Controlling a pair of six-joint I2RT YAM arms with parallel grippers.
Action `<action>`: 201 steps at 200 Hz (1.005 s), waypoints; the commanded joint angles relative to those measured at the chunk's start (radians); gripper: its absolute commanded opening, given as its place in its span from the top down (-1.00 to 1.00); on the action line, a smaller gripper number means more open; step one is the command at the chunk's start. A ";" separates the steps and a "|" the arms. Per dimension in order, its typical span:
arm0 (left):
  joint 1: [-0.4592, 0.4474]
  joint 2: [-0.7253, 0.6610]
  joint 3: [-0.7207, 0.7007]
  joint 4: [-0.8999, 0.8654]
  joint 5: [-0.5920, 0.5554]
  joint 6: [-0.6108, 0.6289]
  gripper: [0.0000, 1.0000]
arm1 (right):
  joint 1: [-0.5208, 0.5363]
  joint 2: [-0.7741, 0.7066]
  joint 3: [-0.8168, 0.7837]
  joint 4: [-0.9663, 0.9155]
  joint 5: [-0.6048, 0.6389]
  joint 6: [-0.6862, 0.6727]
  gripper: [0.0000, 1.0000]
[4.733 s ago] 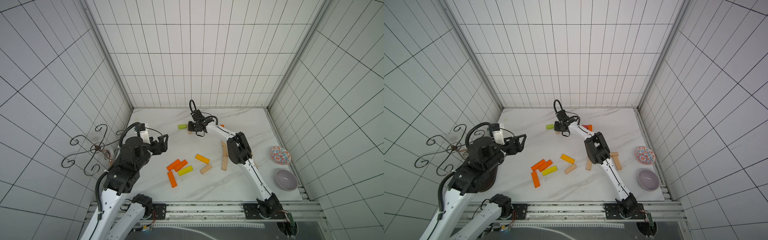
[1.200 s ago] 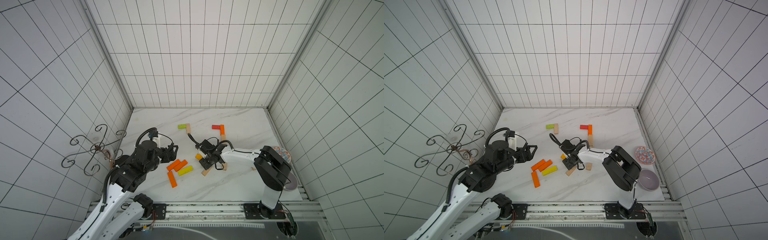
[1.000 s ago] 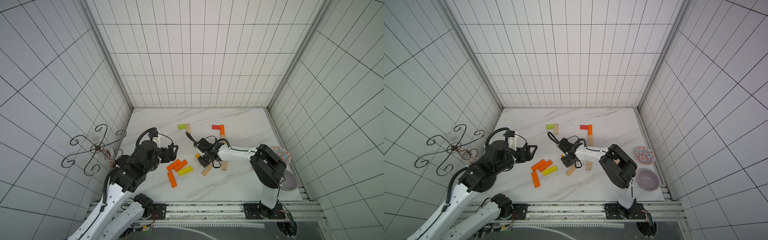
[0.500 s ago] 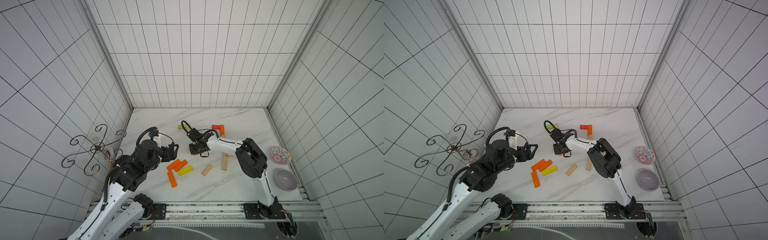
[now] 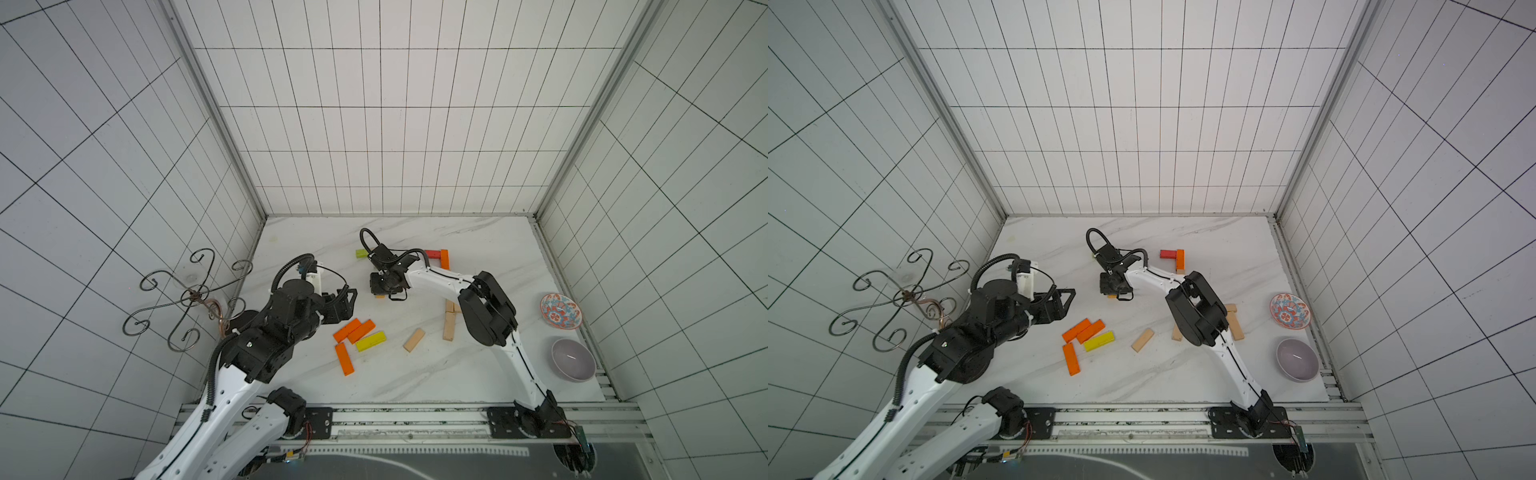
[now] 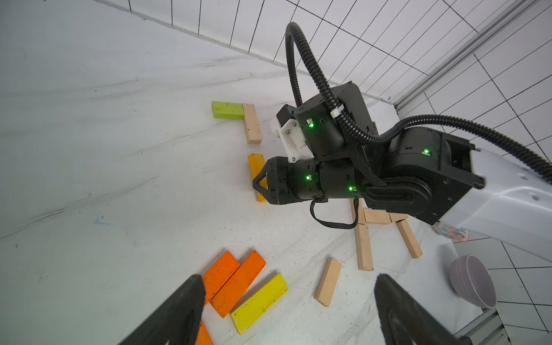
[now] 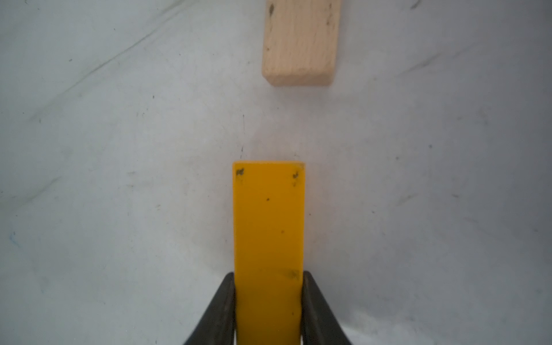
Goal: Assemble a giraffe with building blocks
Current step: Assemble the building block at the center of the board.
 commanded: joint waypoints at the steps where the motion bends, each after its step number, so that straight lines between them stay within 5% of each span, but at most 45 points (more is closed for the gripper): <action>1: 0.020 -0.020 0.024 0.013 0.007 0.016 -0.77 | -0.009 0.032 0.090 -0.070 -0.014 0.028 0.19; 42: 0.049 -0.023 0.016 0.015 0.039 0.023 -0.78 | -0.007 0.020 0.097 -0.088 -0.018 0.034 -0.04; 133: 0.051 -0.030 0.004 0.032 0.051 0.020 -0.78 | -0.010 0.074 0.137 -0.107 -0.006 0.052 0.03; 201: 0.051 -0.038 -0.008 0.038 0.053 0.017 -0.78 | -0.053 0.081 0.127 -0.101 0.006 0.071 0.41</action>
